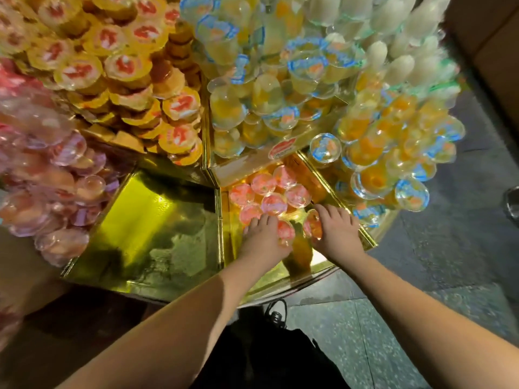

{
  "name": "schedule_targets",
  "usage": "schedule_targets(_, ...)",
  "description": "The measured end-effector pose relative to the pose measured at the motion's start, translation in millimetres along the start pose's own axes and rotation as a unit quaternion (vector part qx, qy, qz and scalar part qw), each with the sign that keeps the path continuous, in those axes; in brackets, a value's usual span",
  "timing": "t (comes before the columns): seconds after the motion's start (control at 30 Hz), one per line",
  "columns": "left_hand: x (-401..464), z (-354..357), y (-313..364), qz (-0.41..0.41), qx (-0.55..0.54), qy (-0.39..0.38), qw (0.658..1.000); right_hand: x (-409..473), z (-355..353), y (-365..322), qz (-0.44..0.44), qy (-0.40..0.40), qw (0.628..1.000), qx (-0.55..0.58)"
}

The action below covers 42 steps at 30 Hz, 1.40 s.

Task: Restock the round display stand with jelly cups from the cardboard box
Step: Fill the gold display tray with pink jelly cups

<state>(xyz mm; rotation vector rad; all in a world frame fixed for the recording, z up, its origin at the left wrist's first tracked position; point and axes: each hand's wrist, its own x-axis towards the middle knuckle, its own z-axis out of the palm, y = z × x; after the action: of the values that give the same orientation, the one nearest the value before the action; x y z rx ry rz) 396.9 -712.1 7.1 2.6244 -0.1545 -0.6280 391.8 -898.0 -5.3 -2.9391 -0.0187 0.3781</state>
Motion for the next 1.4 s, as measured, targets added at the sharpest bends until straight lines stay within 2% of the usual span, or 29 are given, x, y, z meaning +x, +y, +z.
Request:
schedule_targets(0.2, 42, 38, 7, 0.013, 0.079, 0.036, 0.996, 40, 24, 15, -0.014, -0.041, 0.998, -0.035)
schedule_targets(0.37, 61, 58, 2, 0.041, 0.119, 0.057, 0.990, 52, 41, 23, 0.008, -0.080, 0.997, 0.013)
schedule_targets(0.57, 73, 73, -7, 0.081, 0.151, 0.078, 0.982, 57, 50, 26, 0.004, -0.094, 0.996, -0.001)
schedule_targets(0.8, 81, 78, -16, 0.145, 0.183, 0.141, 0.962, 57, 49, 32, 0.010, -0.087, 0.996, -0.004)
schedule_targets(1.0, 82, 82, -22, 0.176, 0.197, 0.160, 0.951, 57, 55, 37, 0.010, -0.072, 0.997, 0.017)
schedule_targets(1.4, 89, 101, -25, 0.168, 0.186, 0.187, 0.950, 69, 69, 37, -0.013, -0.059, 0.998, 0.003)
